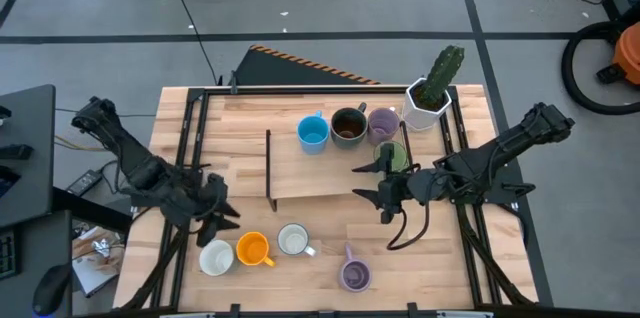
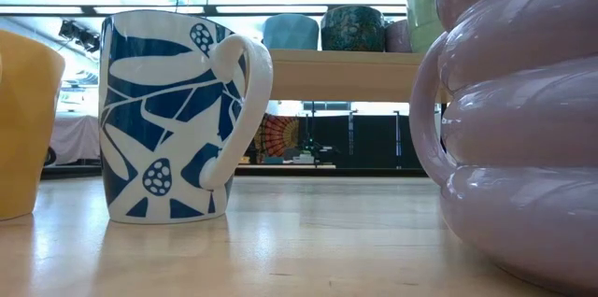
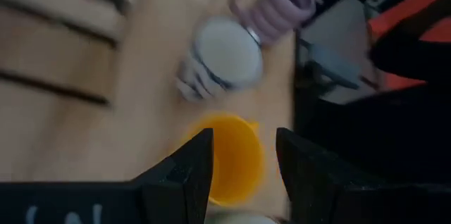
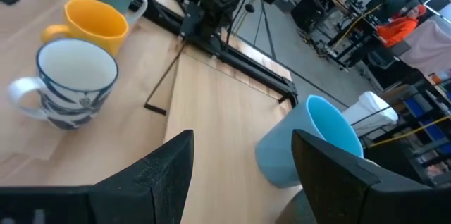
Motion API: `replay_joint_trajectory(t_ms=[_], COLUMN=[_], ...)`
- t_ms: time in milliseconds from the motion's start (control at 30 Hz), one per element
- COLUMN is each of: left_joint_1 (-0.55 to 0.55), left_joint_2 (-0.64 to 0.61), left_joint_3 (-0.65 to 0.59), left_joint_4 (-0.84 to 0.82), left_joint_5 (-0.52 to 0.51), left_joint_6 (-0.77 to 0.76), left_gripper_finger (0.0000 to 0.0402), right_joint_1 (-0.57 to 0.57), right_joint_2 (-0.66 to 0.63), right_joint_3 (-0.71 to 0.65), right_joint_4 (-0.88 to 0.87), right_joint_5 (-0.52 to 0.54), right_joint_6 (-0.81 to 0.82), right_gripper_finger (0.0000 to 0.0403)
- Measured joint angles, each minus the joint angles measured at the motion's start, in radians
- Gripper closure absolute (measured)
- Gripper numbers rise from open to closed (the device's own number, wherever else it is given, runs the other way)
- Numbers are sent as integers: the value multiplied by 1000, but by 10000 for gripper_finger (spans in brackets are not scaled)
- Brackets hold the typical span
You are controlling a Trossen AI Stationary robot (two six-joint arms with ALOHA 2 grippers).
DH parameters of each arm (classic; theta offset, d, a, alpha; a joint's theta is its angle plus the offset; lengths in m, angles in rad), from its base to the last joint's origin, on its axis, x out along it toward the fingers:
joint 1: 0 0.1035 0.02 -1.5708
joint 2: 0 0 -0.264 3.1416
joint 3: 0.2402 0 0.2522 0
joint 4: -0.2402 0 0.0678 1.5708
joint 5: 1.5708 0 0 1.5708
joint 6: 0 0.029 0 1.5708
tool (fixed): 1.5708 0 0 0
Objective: Place coffee mugs
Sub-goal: Put the blue patterned mug on the shelf
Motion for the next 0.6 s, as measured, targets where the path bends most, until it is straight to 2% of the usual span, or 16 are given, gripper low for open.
replay_joint_trajectory(t_ms=[233, 367, 600], left_joint_1=[-82, -130, -163], left_joint_2=[92, 116, 208], left_joint_3=[17, 23, 168], left_joint_4=[-4, -6, -58], left_joint_5=[140, 171, 94], left_joint_6=[-342, -485, -491], left_gripper_finger=[240, 240, 240], right_joint_1=[-15, -36, -97], right_joint_2=[0, 0, 0], right_joint_3=[0, 0, 0], right_joint_4=[-7, -3, -3], right_joint_5=[-4, -21, -86], right_joint_6=[-1, -4, -4], right_gripper_finger=[158, 158, 158])
